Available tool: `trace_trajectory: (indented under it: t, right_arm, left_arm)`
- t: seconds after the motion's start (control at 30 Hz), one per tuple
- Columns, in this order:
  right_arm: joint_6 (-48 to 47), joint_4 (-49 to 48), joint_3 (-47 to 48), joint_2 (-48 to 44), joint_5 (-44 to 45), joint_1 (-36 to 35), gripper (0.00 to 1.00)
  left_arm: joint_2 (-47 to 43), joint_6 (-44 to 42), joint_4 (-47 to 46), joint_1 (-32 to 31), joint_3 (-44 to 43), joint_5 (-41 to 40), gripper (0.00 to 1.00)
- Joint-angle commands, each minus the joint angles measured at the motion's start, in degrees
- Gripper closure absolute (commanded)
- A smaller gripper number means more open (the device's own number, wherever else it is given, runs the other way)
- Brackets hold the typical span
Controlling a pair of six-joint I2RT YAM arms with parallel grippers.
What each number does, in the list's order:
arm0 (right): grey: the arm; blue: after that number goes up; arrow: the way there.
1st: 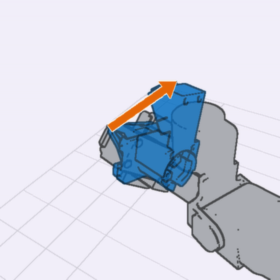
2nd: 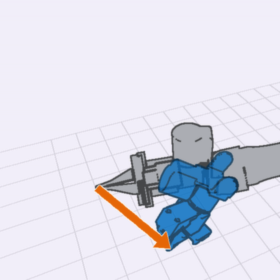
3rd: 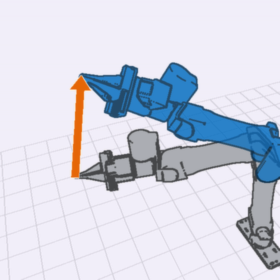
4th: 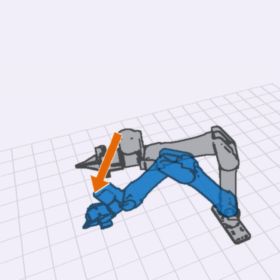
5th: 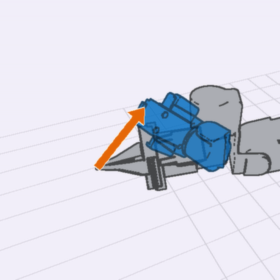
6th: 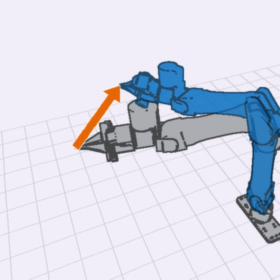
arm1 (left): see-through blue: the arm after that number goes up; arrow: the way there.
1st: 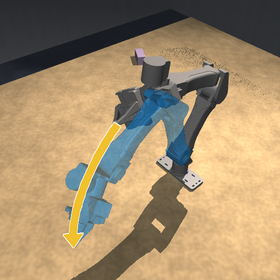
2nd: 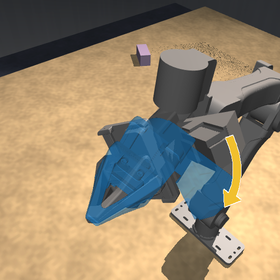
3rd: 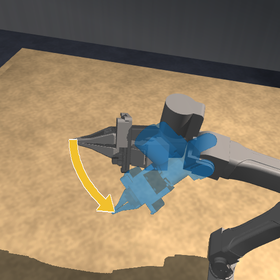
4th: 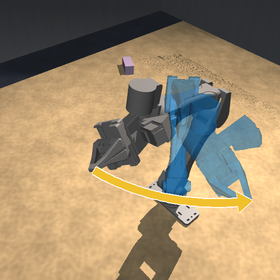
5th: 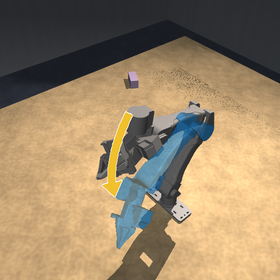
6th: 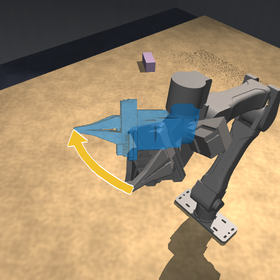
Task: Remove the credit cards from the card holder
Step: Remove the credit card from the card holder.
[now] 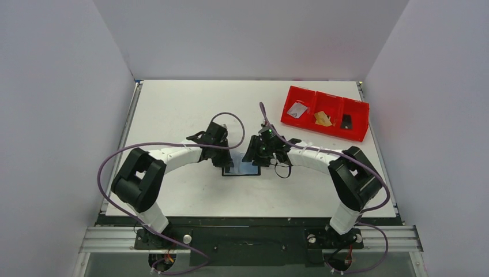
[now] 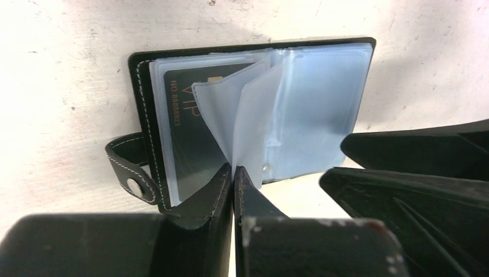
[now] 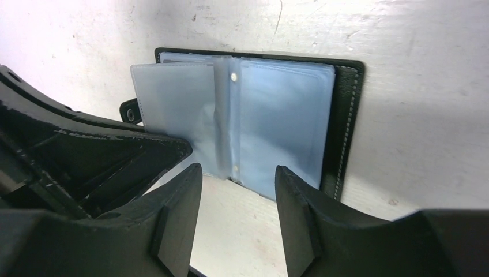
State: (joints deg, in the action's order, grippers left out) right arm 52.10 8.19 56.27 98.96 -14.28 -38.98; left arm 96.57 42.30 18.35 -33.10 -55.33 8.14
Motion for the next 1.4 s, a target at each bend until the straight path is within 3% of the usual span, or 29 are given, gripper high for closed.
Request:
trace_trajectory:
  t: [0.0, 0.3, 1.1, 1.37]
  right_arm:
    - [-1.7, 3.8, 1.7, -5.2, 4.7, 0.7, 0.53]
    - [-3.3, 6.7, -0.3, -8.9, 8.4, 1.7, 0.52]
    - [-4.7, 11.8, -3.3, -17.1, 13.6, 3.7, 0.53]
    - [-4.9, 13.7, -3.5, -20.1, 15.8, 4.0, 0.53]
  left_arm:
    - [-2.2, 1.6, -1.4, -1.2, -0.6, 0.1, 1.00]
    - [0.6, 1.7, -1.3, -3.1, -4.2, 0.3, 0.98]
    - [6.1, 0.9, -3.0, -6.7, -11.5, 2.7, 0.57]
    - [6.4, 0.9, -3.2, -7.5, -13.3, 3.2, 0.49]
